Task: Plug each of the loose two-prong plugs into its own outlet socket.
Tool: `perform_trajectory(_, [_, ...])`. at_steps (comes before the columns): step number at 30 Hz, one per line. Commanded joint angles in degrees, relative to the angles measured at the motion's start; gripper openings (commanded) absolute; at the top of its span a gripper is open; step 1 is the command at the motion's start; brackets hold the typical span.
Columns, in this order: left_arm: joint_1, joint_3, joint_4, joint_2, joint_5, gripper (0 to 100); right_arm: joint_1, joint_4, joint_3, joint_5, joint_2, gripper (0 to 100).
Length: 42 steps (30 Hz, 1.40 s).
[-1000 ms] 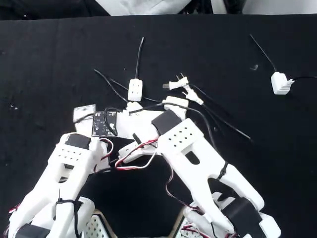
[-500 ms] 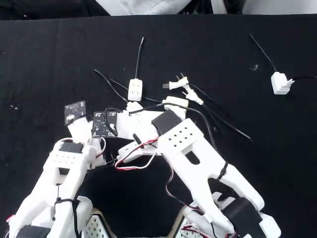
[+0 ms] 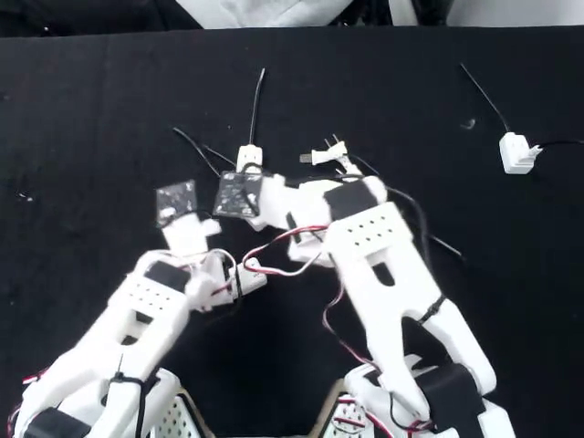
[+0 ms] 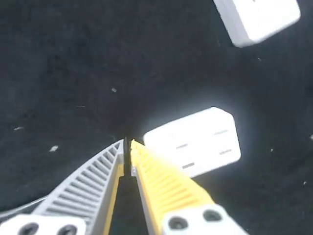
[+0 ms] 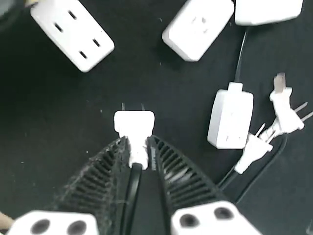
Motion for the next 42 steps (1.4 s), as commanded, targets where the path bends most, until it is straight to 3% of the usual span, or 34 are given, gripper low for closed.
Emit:
perform_trajectory(1, [1.3, 0.8, -3.2, 0.1, 0.8, 3, 3.2, 0.6, -2.8, 0.9, -3.6, 1.1])
perform_trajectory(10, [1.6, -3.8, -3.9, 0.1, 0.8, 3, 3.3, 0.8, -2.4, 0.5, -11.6, 1.1])
perform_trajectory(20, [1.2, -2.2, -21.6, 5.6, 0.8, 3, 3.2, 1.1, 4.1, 0.5, -15.5, 1.1])
perform_trajectory(22, [-0.1, -3.6, -17.4, 5.8, 0.8, 3, 3.2, 1.1, 4.1, 0.5, -15.8, 1.1])
perform_trajectory(27, [-2.1, -9.8, 4.9, 1.0, 0.8, 3, 1.6, -0.2, 5.7, 0.8, -15.7, 1.1])
perform_trajectory(29, [-2.0, -10.5, 9.8, -0.9, 0.8, 3, -0.3, -3.3, 8.1, 1.5, -15.6, 1.1])
perform_trajectory(33, [-1.5, -7.3, 9.4, -2.2, 1.2, 3, -3.5, -6.2, 9.9, 4.0, -12.4, 1.1])
perform_trajectory(42, [4.9, -2.6, 9.0, -2.9, 4.8, 3, -3.4, -4.7, -0.6, 4.5, 1.4, 1.1])
